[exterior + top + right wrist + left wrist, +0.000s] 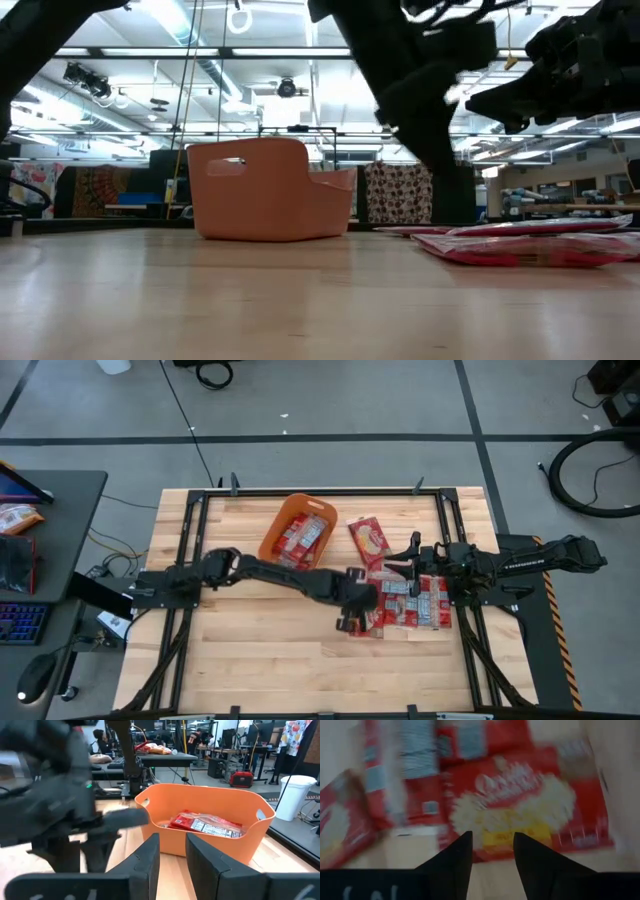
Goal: Sort popcorn bags into baskets
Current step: Put the red popcorn pack into the orange bin
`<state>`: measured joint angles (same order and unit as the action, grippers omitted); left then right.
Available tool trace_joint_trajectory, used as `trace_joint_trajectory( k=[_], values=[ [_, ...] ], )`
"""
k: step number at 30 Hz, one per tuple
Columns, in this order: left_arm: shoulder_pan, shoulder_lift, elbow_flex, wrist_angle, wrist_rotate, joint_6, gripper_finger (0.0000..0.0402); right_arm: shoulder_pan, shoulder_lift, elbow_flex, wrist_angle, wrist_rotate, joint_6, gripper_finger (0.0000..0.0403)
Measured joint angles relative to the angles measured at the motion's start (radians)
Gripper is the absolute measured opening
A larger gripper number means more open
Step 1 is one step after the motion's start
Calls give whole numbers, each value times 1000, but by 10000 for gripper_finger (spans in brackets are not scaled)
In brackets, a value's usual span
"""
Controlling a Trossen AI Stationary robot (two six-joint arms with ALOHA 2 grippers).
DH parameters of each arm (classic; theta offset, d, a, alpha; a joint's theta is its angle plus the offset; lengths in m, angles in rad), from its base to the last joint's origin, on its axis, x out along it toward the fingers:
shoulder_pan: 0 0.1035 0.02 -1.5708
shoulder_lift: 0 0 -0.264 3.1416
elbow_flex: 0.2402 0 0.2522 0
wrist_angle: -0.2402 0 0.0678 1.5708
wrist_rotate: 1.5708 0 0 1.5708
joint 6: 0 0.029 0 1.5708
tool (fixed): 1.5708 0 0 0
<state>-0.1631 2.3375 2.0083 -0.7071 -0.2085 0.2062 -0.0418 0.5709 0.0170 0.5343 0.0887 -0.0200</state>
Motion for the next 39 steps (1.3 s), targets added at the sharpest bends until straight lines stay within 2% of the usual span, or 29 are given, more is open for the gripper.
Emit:
trace_joint_trajectory(
  k=[8, 12, 17, 21, 25, 28, 33, 39],
  values=[
    [-59, 55, 0, -38, -138, 488, 156, 0, 0, 0, -3, -1, -1, 99],
    [-65, 65, 2, -26, -143, 613, 156, 0, 0, 0, -4, -2, -1, 99],
    [-64, 95, 0, -53, -161, 696, 156, 0, 0, 0, -6, -3, 0, 99],
    [-63, 109, 2, -31, -180, 745, 156, 0, -1, 1, -4, -4, -1, 99],
    [-59, 116, 5, -32, -145, 760, 149, 0, -2, 2, -5, -4, -1, 99],
    [-59, 117, 5, -53, -127, 759, 117, 0, -2, 2, -5, -5, 0, 99],
    [-58, 118, 4, -59, -91, 689, 22, 0, -2, 2, -6, -11, -2, 99],
    [-60, 121, 3, -59, -118, 575, 7, 0, -2, 2, -6, -11, -6, 99]
  ],
)
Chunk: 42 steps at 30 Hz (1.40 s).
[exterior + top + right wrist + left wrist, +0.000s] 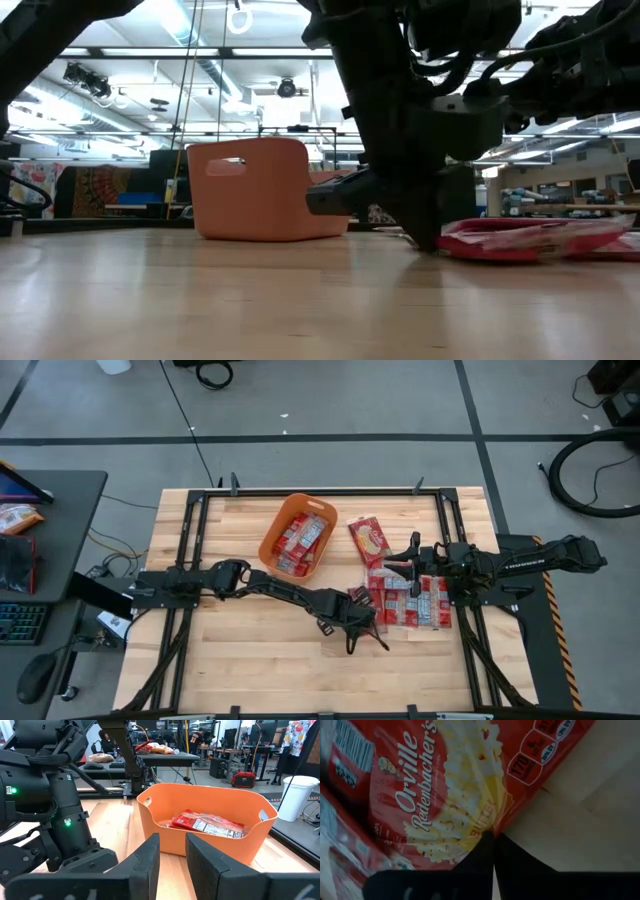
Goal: Sort popcorn bags into baskets
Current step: Put the red popcorn pack into the orange bin
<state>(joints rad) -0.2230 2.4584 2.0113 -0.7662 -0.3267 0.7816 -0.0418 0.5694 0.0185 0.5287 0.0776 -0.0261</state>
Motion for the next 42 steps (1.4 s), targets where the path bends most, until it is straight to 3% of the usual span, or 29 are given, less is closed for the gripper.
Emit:
trace_joint_trajectory(
  k=[5, 12, 21, 27, 33, 42],
  values=[
    [5, -17, 30, -79, 12, -101, 4, 0, 0, 0, -4, 0, 3, 99],
    [52, -112, 172, -271, 4, -256, 2, 0, 0, 0, 0, 0, -1, 99],
    [150, -153, 311, -525, -135, -522, 1, 0, 0, 0, 2, -5, 11, 99],
    [202, -165, 314, -654, -234, -695, 1, 0, 0, 0, 1, -9, -2, 99],
    [260, -186, 314, -714, -235, -950, 1, 0, 2, 0, -1, -9, 0, 99],
    [304, -242, 314, -784, -242, -1072, 0, 0, 6, 0, 2, -9, -4, 99]
  ],
)
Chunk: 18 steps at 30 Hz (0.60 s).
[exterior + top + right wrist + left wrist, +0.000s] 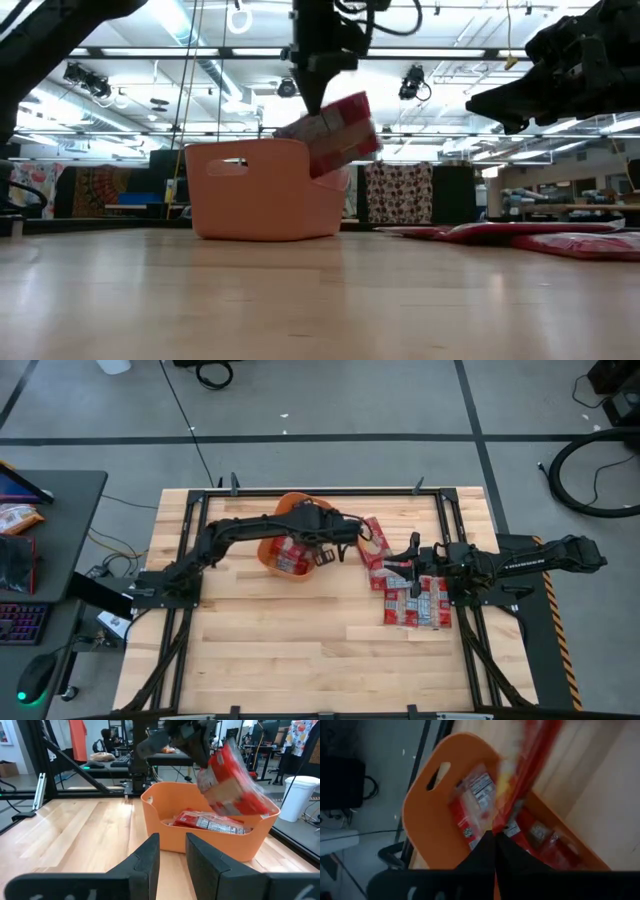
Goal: Sort popcorn bags into baskets
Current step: Put the red popcorn pack into the orange bin
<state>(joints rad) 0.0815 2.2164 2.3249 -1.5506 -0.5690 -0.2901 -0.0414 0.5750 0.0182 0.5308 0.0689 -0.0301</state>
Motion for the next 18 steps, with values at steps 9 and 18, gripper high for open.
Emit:
trace_joint_trajectory(
  k=[9, 18],
  values=[
    [104, -8, -3, -21, 257, -209, 1, 0, 1, 0, 10, -10, 7, 99],
    [205, -21, -2, -20, 323, -225, 4, 0, 3, 0, 6, -10, 2, 99]
  ],
)
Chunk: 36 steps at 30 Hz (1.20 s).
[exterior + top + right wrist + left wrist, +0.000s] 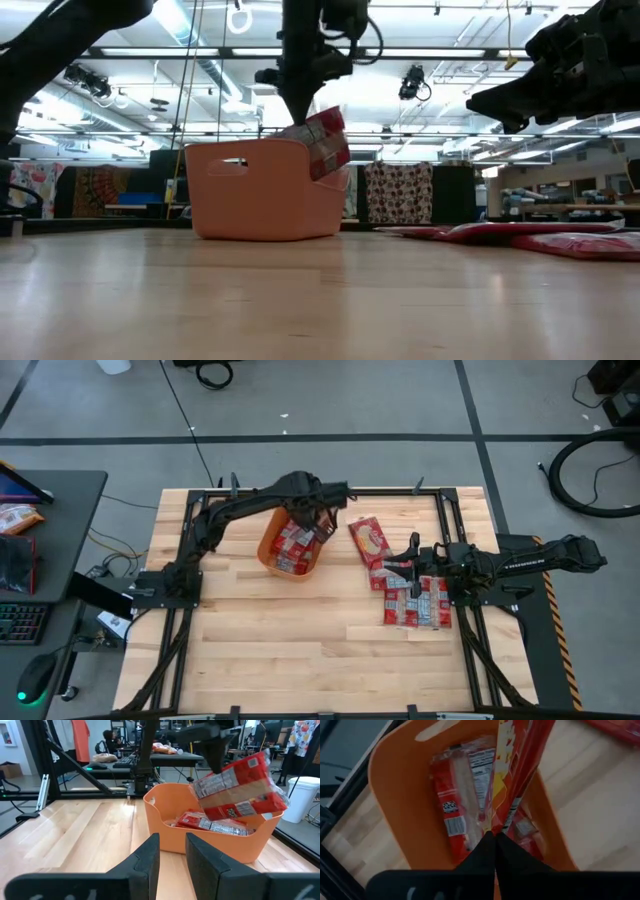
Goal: Sort popcorn bags into baskets
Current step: Put the red popcorn pack into the orange bin
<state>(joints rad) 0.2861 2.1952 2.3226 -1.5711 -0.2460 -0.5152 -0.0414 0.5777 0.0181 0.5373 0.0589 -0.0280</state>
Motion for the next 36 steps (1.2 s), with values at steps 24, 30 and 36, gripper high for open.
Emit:
trace_joint_trajectory(
  k=[24, 30, 36],
  values=[
    [129, -145, -316, -1, 196, -60, 1, 0, 0, 0, -32, -8, -2, 99],
    [139, -211, -384, 0, 155, -119, 7, 0, 0, 0, -13, -8, -2, 99],
    [135, -196, -386, 17, 145, -128, 14, 0, 0, 0, -8, -8, 9, 99]
  ],
)
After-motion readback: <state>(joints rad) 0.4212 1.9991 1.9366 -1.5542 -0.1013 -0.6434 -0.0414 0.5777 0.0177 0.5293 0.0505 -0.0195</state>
